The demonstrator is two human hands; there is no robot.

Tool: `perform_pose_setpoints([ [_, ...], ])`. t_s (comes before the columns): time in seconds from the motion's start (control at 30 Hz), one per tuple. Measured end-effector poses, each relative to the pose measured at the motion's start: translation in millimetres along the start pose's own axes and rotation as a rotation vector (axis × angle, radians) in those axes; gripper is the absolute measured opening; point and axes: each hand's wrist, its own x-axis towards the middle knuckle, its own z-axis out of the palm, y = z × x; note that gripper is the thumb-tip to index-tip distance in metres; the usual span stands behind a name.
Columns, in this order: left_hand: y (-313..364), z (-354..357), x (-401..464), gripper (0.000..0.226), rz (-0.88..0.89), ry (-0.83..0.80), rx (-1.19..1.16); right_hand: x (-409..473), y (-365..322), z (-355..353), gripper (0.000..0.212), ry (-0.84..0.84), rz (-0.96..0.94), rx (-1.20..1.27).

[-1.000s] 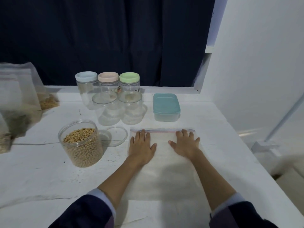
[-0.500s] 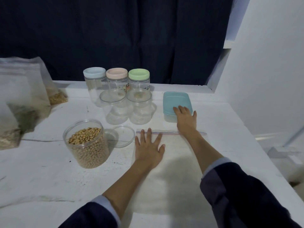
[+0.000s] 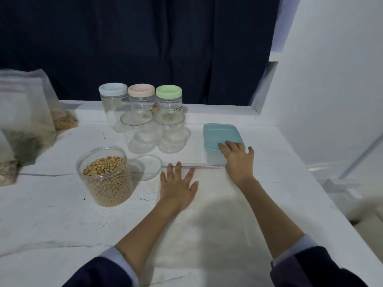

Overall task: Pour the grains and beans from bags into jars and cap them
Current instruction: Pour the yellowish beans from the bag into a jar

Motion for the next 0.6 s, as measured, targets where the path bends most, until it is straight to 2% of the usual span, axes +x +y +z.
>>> perform_pose_setpoints([
  [0.1, -2.4, 1.2, -5.2, 0.061, 0.005, 0.016, -0.056, -11.9, -2.5, 6.6, 0.061, -0.042, 0.024, -0.008],
  [0.17, -2.3, 0.8, -9.1, 0.067, -0.010, 0.073, -0.188, -13.6, -4.7, 4.4, 0.061, -0.053, 0.054, 0.010],
  [0.27, -4.6, -5.5, -15.4, 0.066, 0.010, 0.245, -0.483, -5.7, -13.4, -7.6, 0.053, -0.107, 0.094, -0.027],
  [0.37, -8.4, -26.1, -27.8, 0.059, 0.142, 0.402, -0.590, 5.8, -34.2, -20.0, 0.045, -0.078, 0.098, -0.058],
  [0.43, -11.1, -50.1, -37.6, 0.053, 0.212, 0.505, -0.653, 11.0, -56.1, -19.1, 0.047, 0.005, -0.002, 0.069],
  [0.5, -18.5, -79.5, -46.2, 0.044, 0.233, 0.632, -0.686, 12.5, -85.3, -15.7, 0.045, 0.054, -0.180, 0.248],
  [0.6, -46.7, -121.0, -54.7, 0.039, 0.182, 0.819, -0.638, 10.7, -133.9, -4.8, 0.041, -0.071, -0.376, 0.346],
])
